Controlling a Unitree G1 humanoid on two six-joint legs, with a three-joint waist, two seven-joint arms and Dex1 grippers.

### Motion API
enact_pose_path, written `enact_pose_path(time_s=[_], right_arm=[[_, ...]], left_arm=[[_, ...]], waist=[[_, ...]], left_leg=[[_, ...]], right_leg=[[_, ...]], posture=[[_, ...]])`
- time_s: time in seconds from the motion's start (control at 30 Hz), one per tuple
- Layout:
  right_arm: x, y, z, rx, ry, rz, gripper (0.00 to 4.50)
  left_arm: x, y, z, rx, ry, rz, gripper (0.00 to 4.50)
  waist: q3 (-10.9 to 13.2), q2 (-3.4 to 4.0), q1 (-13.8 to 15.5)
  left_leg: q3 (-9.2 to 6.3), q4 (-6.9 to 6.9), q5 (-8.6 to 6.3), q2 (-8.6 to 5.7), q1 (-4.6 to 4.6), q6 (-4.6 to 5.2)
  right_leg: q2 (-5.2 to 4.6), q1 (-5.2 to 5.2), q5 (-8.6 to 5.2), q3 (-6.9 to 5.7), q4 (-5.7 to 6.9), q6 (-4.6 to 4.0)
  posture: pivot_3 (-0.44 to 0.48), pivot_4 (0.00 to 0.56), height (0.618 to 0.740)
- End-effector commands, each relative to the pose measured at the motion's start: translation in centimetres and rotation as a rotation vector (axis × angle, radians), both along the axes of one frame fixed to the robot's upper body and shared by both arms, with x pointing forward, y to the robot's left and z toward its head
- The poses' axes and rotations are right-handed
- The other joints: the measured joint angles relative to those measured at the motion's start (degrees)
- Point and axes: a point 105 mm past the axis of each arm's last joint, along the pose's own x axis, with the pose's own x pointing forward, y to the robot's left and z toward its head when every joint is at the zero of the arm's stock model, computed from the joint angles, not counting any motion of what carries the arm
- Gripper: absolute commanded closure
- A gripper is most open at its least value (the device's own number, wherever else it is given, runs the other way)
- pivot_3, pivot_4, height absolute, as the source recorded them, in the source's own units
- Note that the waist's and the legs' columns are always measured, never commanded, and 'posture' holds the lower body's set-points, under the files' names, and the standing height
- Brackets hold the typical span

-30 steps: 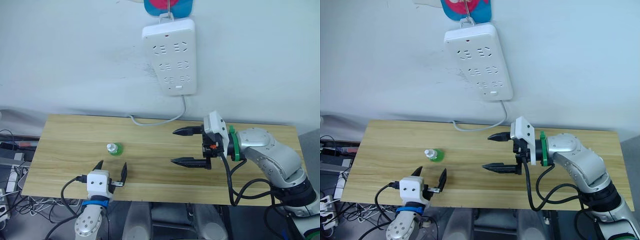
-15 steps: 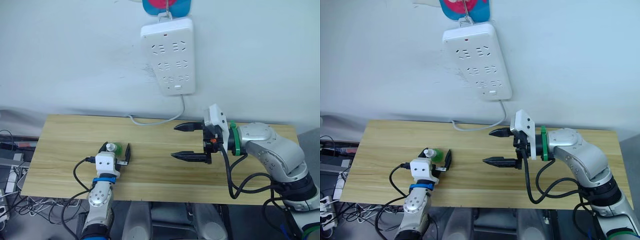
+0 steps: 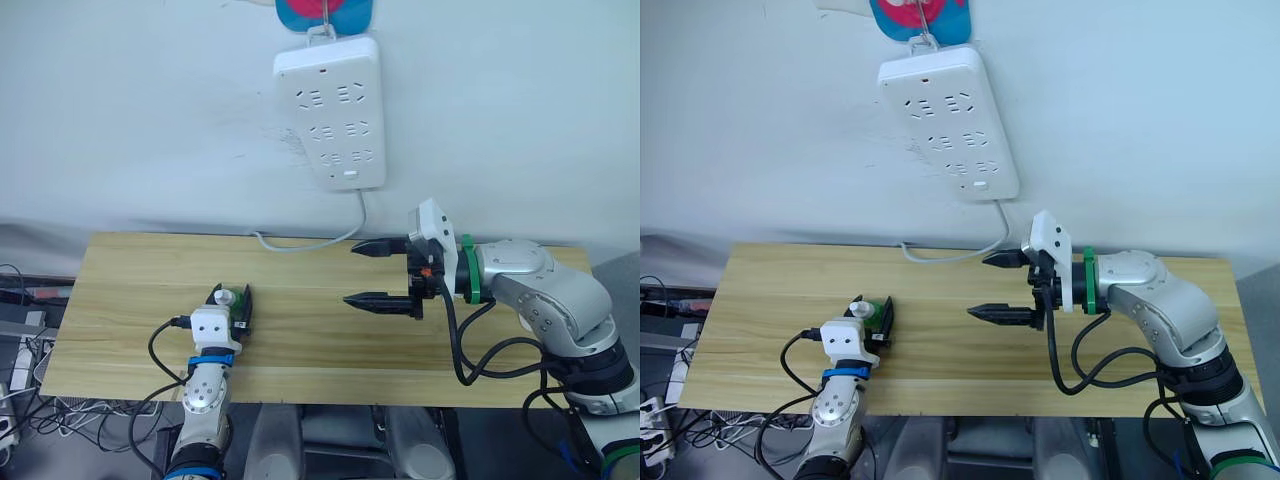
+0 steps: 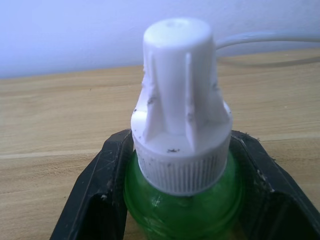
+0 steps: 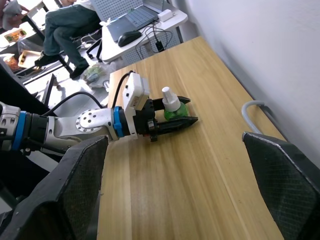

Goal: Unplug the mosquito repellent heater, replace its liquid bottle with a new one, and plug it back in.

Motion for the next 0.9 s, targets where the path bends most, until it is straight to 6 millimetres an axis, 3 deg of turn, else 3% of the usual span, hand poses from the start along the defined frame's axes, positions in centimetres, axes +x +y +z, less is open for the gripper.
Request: enact_pose_path(time_s=[0.03, 0.17, 0.4, 0.67, 0.77, 0.9], right_arm=[[-0.4, 0.1, 1.2, 0.031, -0.035, 0.013, 0.00], [-0.4, 0.0, 1.2, 0.033, -0.036, 0.008, 0.00], [-0.2, -0.1, 1.4, 0.033, -0.037, -0.003, 0.00], [-0.3, 0.1, 1.6, 0.031, -0.041, -0.001, 0.00], [-0.2, 0.0, 1.7, 0.032, -0.040, -0.007, 0.00], [-0.2, 0.0, 1.7, 0.027, -0.040, -0.005, 0.00]], left_arm=[[-1.7, 0.7, -3.3, 0.025, 0.143, 0.053, 2.21], [-1.7, 1.2, -3.2, 0.035, 0.139, 0.086, 2.21], [-1.8, 0.4, -3.8, -0.041, 0.163, 0.060, 0.02], [-2.4, 0.0, -4.2, -0.139, 0.168, 0.062, 0.02], [-2.6, -0.1, -4.2, -0.141, 0.170, 0.053, 0.60], [-2.5, -0.1, -4.2, -0.159, 0.165, 0.055, 1.86]], waist=[[0.0, 0.00, 0.0], [0.0, 0.00, -0.1], [0.0, 0.06, -0.3], [0.0, 0.06, -0.4], [0.0, 0.07, -0.4], [0.0, 0.07, -0.3]], left_leg=[[0.00, 0.00, 0.00, 0.00, 0.00, 0.00], [0.00, 0.00, 0.00, 0.01, 0.01, 0.00], [0.00, 0.00, 0.00, 0.01, 0.02, 0.00], [0.02, -0.01, 0.02, 0.00, 0.02, -0.03], [0.02, -0.01, 0.02, 0.00, 0.03, -0.03], [0.02, -0.01, 0.01, -0.01, 0.02, -0.01]], right_leg=[[0.00, 0.00, 0.00, 0.00, 0.00, 0.00], [0.00, 0.00, 0.00, 0.00, 0.01, 0.00], [0.01, -0.01, 0.00, 0.01, 0.04, 0.00], [0.01, 0.00, 0.00, 0.04, 0.01, 0.00], [0.00, 0.00, 0.00, 0.04, 0.00, 0.00], [0.00, 0.00, 0.00, 0.04, 0.01, 0.01]], posture=[[-0.062, 0.421, 0.740], [-0.064, 0.416, 0.740], [-0.072, 0.416, 0.740], [-0.073, 0.415, 0.740], [-0.069, 0.414, 0.740], [-0.070, 0.413, 0.740]])
